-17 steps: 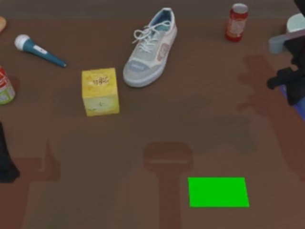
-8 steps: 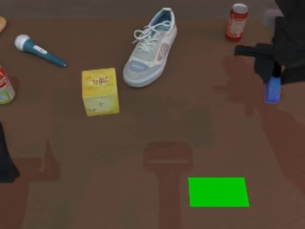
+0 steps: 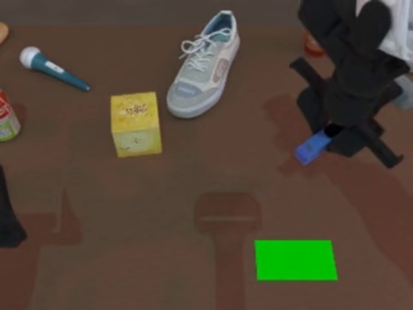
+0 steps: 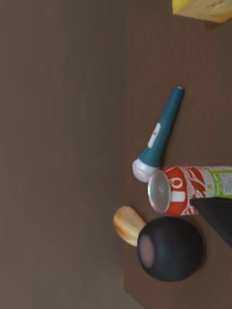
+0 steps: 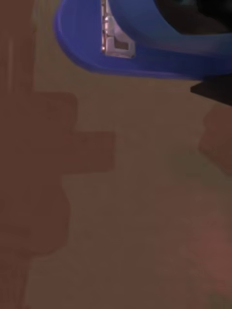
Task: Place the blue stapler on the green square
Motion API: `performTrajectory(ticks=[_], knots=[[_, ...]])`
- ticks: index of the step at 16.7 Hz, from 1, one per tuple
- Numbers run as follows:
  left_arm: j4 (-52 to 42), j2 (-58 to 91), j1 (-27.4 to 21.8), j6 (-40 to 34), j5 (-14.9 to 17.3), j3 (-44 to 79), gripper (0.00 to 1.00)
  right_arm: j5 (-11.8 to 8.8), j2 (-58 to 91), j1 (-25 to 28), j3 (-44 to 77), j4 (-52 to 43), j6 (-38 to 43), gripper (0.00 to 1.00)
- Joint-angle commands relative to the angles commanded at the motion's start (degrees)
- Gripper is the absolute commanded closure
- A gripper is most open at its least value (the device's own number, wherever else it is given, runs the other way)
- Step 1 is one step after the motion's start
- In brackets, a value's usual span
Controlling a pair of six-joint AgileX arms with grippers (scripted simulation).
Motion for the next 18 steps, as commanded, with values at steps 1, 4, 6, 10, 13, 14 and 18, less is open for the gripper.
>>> performTrajectory(ticks=[1, 4, 6, 10, 13, 14, 18], knots=[[0.00, 0.00, 0.00, 0.00, 0.00, 0.00, 0.00, -0.28, -0.46, 1.45, -1.13, -0.35, 6.14, 1.00], [0.00, 0.00, 0.00, 0.00, 0.00, 0.00, 0.00, -1.40, -2.04, 5.56, -4.47, -1.78, 21.49, 1.00], [0.00, 0.00, 0.00, 0.00, 0.00, 0.00, 0.00, -2.25, -3.15, 7.97, -6.45, -2.88, 30.00, 1.00], [0.00, 0.00, 0.00, 0.00, 0.00, 0.00, 0.00, -3.68, -5.20, 11.60, -9.43, -4.84, 43.24, 1.00], [0.00, 0.00, 0.00, 0.00, 0.00, 0.00, 0.00, -4.24, -6.02, 12.91, -10.46, -5.73, 47.71, 1.00], [0.00, 0.00, 0.00, 0.00, 0.00, 0.00, 0.00, -4.31, -6.13, 13.06, -10.59, -5.83, 48.10, 1.00], [0.00, 0.00, 0.00, 0.00, 0.00, 0.00, 0.00, -4.31, -6.13, 13.06, -10.59, -5.83, 48.10, 1.00]])
